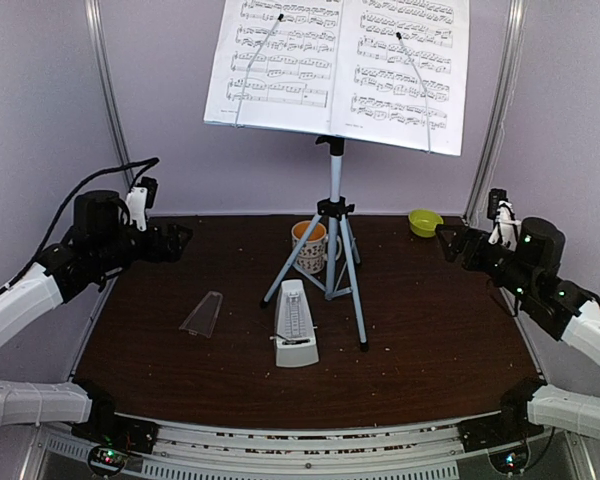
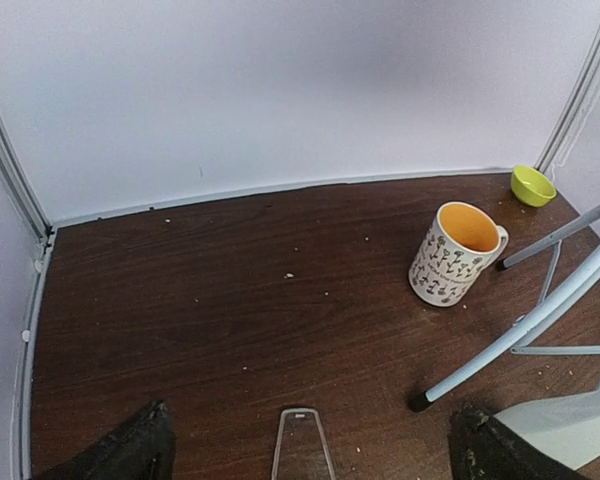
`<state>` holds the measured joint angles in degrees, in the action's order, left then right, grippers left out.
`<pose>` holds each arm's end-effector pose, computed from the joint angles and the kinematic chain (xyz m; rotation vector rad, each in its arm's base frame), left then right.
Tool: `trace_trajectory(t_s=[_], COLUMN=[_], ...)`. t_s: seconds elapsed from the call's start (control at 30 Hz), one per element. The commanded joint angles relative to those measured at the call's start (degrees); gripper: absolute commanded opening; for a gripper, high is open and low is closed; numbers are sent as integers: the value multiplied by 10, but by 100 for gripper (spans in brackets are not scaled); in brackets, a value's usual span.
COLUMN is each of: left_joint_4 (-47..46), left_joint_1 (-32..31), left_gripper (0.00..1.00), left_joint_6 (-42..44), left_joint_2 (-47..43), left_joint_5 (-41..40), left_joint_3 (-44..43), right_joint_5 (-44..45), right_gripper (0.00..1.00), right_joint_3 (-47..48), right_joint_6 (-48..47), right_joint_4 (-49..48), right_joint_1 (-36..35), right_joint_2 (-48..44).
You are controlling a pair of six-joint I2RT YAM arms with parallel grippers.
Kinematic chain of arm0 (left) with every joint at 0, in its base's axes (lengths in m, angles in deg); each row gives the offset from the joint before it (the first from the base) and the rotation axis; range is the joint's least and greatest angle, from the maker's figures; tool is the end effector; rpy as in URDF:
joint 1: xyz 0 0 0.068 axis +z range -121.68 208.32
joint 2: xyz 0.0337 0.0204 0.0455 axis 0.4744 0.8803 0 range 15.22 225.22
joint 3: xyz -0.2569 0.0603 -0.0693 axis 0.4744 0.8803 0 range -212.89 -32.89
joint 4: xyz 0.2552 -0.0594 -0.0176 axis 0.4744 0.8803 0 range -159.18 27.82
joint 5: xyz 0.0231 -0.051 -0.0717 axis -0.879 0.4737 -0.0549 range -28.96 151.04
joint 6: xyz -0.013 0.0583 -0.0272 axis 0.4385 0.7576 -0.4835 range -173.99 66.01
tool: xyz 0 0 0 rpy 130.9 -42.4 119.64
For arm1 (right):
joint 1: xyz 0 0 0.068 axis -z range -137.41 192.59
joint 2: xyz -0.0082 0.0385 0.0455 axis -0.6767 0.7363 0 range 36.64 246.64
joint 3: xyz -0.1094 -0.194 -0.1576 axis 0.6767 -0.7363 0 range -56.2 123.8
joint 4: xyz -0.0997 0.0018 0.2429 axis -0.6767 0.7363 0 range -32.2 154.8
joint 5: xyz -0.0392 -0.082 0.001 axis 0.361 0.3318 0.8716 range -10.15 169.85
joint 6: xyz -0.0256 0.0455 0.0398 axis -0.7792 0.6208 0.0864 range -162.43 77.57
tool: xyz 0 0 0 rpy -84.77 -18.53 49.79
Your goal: Set up the instrument practice props
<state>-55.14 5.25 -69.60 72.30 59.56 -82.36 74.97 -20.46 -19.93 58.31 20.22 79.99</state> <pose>0.2262 -0.0949 0.3156 0.1109 1.9688 -0.4194 0.1871 0.0818 0.3039 -0.0628 1.7548 0.6498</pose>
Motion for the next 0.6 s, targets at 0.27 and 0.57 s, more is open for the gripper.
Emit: trace_trajectory(t_s=[0.27, 0.57], left_joint_4=[17, -36], left_joint_1=[4, 4], left_gripper=[98, 98], left_joint_6=[-84, -126], left_joint_2=[65, 75], left_joint_5=[-52, -19], left_joint_3=[-5, 47], right_joint_5=[-94, -106], right_gripper=[100, 100], right_joint_3=[-64, -100], right_joint_6=[63, 73], right_joint_4=[-47, -76], right_joint_1=[30, 30], right_joint_2=[9, 23])
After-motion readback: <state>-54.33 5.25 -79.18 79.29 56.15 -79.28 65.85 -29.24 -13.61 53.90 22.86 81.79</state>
